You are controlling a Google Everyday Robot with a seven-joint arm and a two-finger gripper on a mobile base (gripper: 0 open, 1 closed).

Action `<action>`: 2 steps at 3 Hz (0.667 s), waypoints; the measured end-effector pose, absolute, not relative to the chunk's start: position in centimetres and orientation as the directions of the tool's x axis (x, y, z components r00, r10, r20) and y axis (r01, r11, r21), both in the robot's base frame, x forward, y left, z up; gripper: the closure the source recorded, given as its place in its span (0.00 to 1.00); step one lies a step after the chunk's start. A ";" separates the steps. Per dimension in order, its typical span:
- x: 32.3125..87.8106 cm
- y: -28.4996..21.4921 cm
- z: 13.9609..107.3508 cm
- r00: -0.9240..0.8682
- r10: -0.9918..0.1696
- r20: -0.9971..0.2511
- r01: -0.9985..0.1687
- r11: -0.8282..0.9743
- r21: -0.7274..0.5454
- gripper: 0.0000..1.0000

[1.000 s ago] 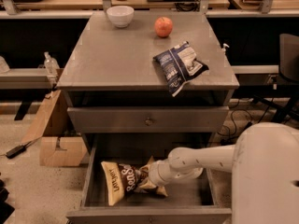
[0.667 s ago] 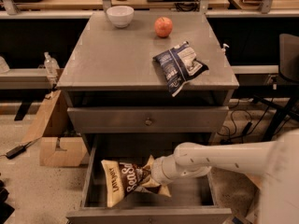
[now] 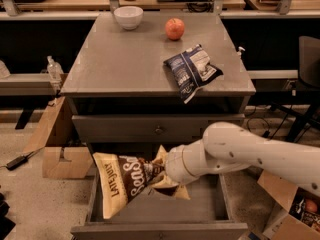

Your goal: Pick brown chip bag from middle drawer and place on counter

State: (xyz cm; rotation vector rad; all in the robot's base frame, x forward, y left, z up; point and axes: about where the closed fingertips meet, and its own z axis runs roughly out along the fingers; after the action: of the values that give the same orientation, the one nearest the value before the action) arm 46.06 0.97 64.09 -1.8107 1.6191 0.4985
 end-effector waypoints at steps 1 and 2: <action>47.3 1.6 74.3 0.208 -0.736 -0.644 -0.955 -0.010 -0.296 1.00; 49.1 3.1 84.8 0.249 -0.752 -0.610 -0.910 0.034 -0.413 1.00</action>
Offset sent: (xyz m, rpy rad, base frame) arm 0.0544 0.0372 0.3471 -0.0207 -0.3749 -0.1541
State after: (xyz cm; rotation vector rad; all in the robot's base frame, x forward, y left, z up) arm 49.05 3.09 84.78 -1.7473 1.5362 0.2574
